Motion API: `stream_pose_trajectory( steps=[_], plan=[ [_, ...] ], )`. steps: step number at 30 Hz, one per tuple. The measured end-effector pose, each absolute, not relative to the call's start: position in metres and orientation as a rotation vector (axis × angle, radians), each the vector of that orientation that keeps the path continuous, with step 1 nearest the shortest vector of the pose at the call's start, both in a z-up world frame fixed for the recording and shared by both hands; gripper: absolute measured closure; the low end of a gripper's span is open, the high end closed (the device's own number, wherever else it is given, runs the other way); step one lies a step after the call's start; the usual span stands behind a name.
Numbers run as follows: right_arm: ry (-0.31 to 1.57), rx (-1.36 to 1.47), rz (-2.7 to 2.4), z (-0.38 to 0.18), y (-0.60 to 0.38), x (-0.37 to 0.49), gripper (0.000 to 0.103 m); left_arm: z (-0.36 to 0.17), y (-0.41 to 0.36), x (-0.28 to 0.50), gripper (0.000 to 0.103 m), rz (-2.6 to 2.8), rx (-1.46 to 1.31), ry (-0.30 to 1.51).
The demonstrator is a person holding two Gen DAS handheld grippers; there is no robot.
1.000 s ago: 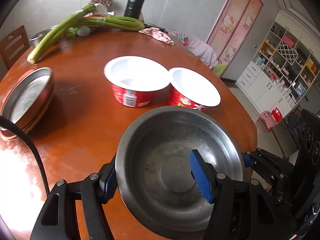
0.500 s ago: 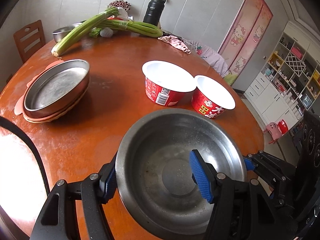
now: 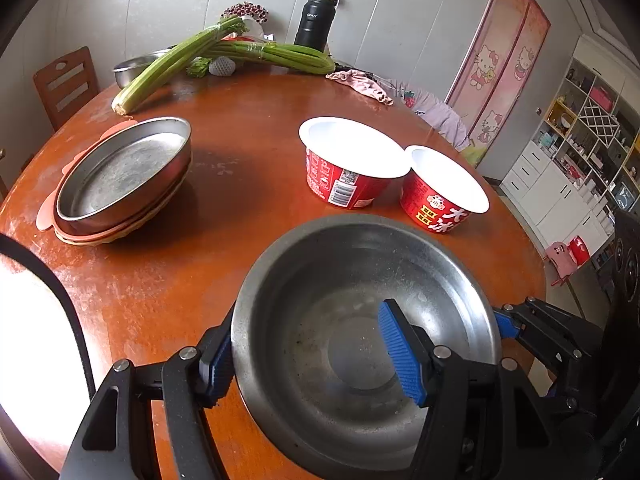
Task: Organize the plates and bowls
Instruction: 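Carry the large steel bowl with the left tool across the table, then lower the steel bowl onto the table and open the left tool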
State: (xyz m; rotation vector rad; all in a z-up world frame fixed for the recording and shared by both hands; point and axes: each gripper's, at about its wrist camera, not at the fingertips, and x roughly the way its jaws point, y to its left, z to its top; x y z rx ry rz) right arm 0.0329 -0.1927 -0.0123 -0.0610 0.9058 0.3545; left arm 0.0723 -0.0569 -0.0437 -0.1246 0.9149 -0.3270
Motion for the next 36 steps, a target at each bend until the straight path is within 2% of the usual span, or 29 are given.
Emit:
stream_pose_trajectory(
  steps=[36],
  plan=[
    [0.908,0.018,0.334,-0.019,-0.211,0.035,0.044,-0.046,-0.048,0.078,0.037,-0.277,-0.132,0.911]
  ],
)
